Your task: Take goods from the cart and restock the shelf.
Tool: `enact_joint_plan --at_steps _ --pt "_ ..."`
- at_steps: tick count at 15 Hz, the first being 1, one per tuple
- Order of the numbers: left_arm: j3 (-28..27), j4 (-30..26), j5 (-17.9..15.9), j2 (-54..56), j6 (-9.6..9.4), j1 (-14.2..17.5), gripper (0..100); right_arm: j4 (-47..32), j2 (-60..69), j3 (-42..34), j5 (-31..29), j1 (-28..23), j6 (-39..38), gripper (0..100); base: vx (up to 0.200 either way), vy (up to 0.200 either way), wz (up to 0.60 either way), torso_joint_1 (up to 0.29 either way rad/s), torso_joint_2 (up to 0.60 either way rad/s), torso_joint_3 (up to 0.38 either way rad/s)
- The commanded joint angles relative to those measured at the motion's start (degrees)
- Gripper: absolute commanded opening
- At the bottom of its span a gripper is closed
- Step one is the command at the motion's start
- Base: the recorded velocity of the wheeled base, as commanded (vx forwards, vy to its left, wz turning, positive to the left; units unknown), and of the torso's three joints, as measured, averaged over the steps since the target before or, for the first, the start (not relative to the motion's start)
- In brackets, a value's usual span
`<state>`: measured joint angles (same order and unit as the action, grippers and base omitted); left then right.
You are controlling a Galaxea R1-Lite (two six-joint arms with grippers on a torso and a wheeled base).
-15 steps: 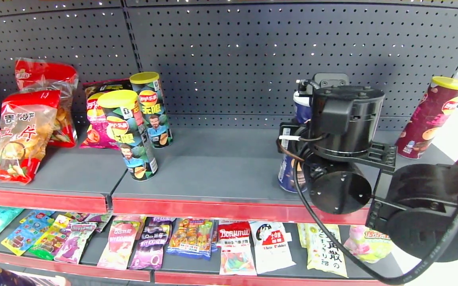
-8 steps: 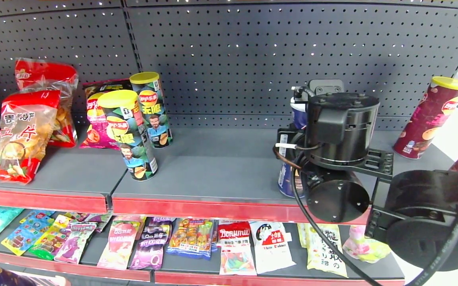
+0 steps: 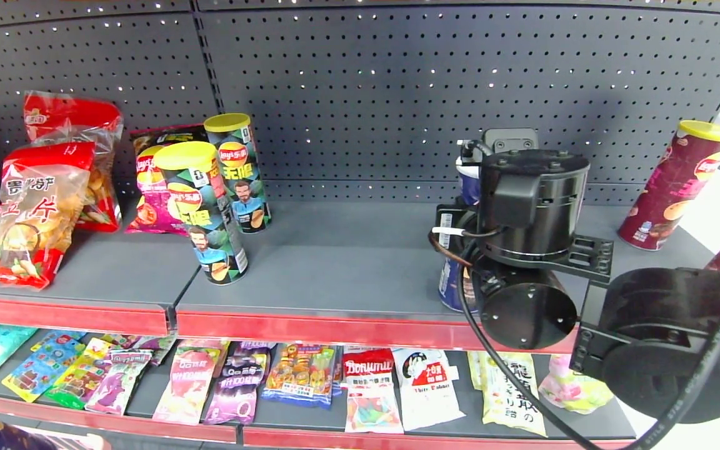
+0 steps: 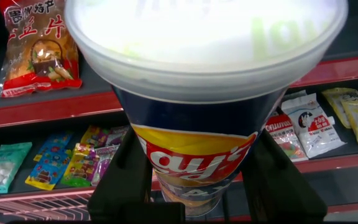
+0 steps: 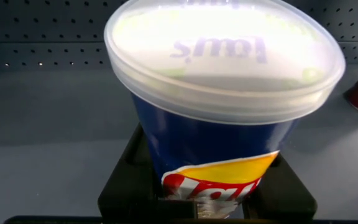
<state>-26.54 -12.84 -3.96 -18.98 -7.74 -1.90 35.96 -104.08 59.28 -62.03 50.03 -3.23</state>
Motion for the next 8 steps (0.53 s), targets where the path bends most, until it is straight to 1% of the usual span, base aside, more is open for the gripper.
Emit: enact_joint_plan --at_steps 1,6,7,8 --pt "0.00 0.00 0.01 -0.09 0.01 -0.03 0 0.07 -0.24 -0.13 0.06 -0.20 -0.20 0 0.000 0.000 0.00 0.000 0.00 0.000" --pt "0.00 0.00 0.01 -0.09 0.01 -0.03 0 0.07 -1.03 -0.13 -0.03 -0.99 -0.29 0 0.000 0.000 0.00 0.000 0.00 0.000" --pt "0.00 0.00 0.01 0.00 0.01 -0.03 0 0.07 -1.03 -0.13 -0.03 -0.99 -0.29 100 0.000 0.000 0.00 0.000 0.00 0.000" --pt "0.00 0.00 0.01 -0.09 0.01 -0.03 0 0.07 -1.30 -0.22 -0.03 -0.99 -0.46 100 0.000 0.000 0.00 0.000 0.00 0.000"
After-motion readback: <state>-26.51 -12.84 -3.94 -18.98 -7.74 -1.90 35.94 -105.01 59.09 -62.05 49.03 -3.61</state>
